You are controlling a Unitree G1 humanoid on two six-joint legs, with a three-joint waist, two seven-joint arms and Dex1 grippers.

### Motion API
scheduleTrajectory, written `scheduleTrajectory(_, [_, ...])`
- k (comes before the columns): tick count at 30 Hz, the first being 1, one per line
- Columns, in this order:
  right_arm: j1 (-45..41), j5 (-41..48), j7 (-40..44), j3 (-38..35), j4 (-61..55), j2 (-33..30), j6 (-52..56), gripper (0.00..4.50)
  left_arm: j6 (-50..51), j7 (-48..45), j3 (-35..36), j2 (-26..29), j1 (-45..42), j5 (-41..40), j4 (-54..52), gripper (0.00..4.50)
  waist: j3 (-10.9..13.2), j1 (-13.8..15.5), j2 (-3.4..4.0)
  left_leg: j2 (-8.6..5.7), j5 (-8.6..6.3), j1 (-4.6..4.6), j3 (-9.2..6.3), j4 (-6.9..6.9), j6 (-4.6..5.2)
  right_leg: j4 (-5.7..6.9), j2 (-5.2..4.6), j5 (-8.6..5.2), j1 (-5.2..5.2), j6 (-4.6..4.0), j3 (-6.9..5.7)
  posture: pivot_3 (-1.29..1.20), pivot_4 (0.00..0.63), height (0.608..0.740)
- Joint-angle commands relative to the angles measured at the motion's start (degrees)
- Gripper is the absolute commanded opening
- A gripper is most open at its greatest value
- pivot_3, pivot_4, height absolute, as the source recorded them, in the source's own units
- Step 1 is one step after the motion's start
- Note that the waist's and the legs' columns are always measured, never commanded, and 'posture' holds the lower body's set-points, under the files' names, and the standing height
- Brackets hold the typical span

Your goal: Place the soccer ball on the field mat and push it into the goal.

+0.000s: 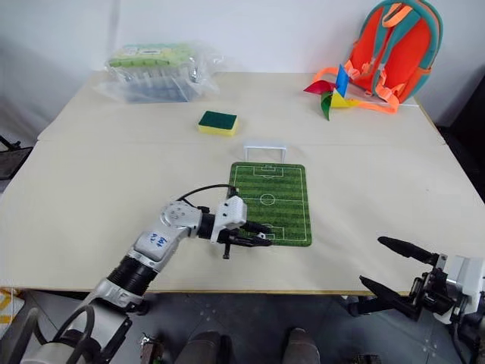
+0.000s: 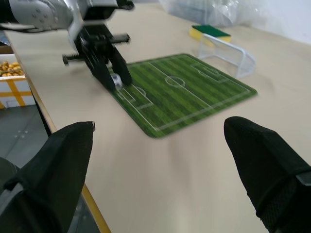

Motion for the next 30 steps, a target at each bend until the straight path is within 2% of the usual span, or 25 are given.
scheduleTrajectory(1, [2.0, 0.8, -2.5, -0.8, -5.4, 1.3, 0.2, 4.50, -1.5, 2.5, 1.0, -1.4, -1.6, 1.2, 0.8, 0.84, 0.0, 0.2, 0.00, 0.01, 0.00, 0.00, -0.01, 0.00, 0.00, 0.02, 0.00, 0.00, 0.00, 0.00, -0.01, 0.00, 0.150, 0.740])
scheduleTrajectory(12, [2.1, -0.1, -9.1, 1.9, -11.7, 1.8, 3.1, 4.50, -5.2, 2.3, 0.0, -1.9, -2.6, 4.0, 4.6, 0.84, 0.0, 0.2, 0.00, 0.00, -0.02, 0.00, -0.02, -0.01, 0.01, 0.02, 0.01, 0.01, 0.00, -0.01, -0.02, 0.00, 0.150, 0.740])
scheduleTrajectory(14, [1.1, -0.2, -11.5, 2.8, -13.7, 1.5, 4.7, 4.50, -4.8, 3.9, 0.7, -3.2, -2.8, 3.8, 5.0, 1.55, 0.0, 0.1, 0.00, 0.01, -0.02, 0.00, -0.02, -0.01, 0.01, 0.02, 0.01, 0.01, 0.00, -0.01, -0.02, 0.00, 0.150, 0.740])
scheduleTrajectory(16, [0.7, -0.3, -12.9, 3.3, -15.0, 1.4, 5.7, 4.50, -4.9, 4.0, 1.4, -4.1, -2.9, 3.1, 4.9, 2.08, 0.0, 0.1, 0.00, 0.00, -0.02, 0.00, -0.02, -0.01, 0.01, 0.02, 0.00, 0.01, 0.00, -0.01, -0.02, 0.00, 0.150, 0.740])
scheduleTrajectory(19, [0.6, -0.2, -14.0, 3.5, -16.1, 1.5, 6.8, 4.50, -4.9, 1.7, 1.6, -3.8, -2.1, 1.6, 3.0, 3.03, 0.0, 0.2, 0.00, 0.01, -0.02, -0.03, -0.03, -0.01, 0.02, 0.01, 0.01, 0.01, 0.00, -0.01, -0.05, 0.00, 0.150, 0.740])
scheduleTrajectory(26, [0.5, -0.2, -14.3, 3.7, -16.0, 1.8, 7.4, 4.50, -4.1, 1.7, 3.8, -3.2, -1.6, 0.5, 0.8, 3.03, 0.0, 0.2, 0.00, 0.00, -0.03, -0.01, -0.03, -0.01, 0.03, 0.02, 0.01, 0.01, -0.01, -0.01, -0.04, 0.00, 0.150, 0.740])
scheduleTrajectory(30, [-0.1, -0.5, -13.3, 4.0, -14.1, 2.0, 6.5, 4.50, -2.7, -0.3, 6.9, -1.9, -1.0, -3.4, -3.1, 3.03, 0.0, 0.1, 0.00, 0.01, -0.03, -0.02, -0.03, -0.01, 0.03, 0.02, 0.00, 0.01, -0.01, -0.01, -0.04, 0.00, 0.150, 0.740])
